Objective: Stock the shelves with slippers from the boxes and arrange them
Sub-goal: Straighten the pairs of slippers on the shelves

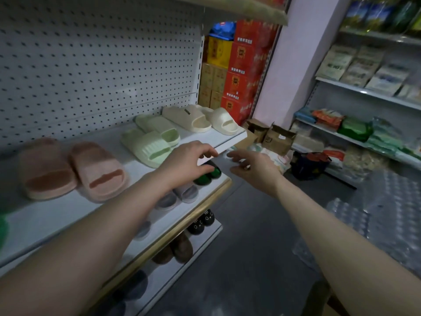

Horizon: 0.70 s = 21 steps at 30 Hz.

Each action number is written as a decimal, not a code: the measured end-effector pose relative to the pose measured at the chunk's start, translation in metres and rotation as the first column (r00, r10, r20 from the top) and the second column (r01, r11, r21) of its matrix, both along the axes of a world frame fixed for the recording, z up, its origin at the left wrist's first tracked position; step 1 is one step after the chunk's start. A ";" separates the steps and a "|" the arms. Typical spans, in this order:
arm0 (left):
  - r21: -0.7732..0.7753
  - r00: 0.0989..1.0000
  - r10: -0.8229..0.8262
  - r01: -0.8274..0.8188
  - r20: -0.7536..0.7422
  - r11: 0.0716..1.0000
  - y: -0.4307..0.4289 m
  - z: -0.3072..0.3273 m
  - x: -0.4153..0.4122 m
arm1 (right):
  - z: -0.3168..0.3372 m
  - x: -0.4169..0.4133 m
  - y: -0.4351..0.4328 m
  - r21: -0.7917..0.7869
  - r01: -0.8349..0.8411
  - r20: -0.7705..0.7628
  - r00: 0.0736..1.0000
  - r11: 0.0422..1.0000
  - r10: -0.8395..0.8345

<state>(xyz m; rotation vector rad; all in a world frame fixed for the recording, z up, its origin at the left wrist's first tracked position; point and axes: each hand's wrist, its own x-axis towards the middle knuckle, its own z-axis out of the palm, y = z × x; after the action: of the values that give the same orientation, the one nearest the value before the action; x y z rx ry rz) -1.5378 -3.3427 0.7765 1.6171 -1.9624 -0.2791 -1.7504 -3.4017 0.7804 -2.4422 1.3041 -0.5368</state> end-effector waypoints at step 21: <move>0.059 0.970 0.243 -0.243 0.002 0.968 -0.247 -0.019 0.045 | -0.014 0.053 -0.295 -0.052 -0.191 0.002 0.981 0.980 0.192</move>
<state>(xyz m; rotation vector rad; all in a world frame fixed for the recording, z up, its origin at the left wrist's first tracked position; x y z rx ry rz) -1.4926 -3.5901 0.7573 1.8715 -1.7429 -0.2455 -1.6978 -3.6972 0.7659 -2.5696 1.0487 -0.5335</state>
